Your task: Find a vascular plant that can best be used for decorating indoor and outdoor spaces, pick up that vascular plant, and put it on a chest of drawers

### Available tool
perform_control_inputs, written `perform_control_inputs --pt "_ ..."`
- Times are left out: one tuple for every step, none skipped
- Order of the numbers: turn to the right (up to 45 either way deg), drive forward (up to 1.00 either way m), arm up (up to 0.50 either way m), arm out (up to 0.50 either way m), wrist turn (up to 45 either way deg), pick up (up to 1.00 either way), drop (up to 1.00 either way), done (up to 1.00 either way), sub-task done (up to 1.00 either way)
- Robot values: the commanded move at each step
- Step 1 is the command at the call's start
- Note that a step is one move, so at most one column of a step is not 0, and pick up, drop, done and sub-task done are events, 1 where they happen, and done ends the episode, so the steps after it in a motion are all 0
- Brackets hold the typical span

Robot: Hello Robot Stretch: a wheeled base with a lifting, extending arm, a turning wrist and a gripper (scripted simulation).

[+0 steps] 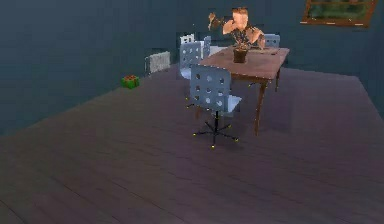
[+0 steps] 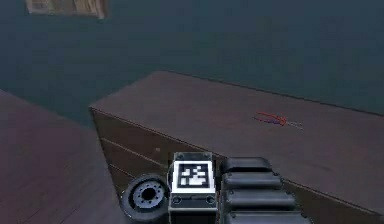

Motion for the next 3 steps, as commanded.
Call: perform_control_inputs --pt "45.0 0.00 0.00 0.00 0.0 0.00 0.00 0.00 0.00" --pt "6.0 0.00 0.00 0.00 0.0 0.00 0.00 0.00 0.00" --pt "0.0 0.00 0.00 0.48 0.0 0.00 0.00 0.00 0.00"
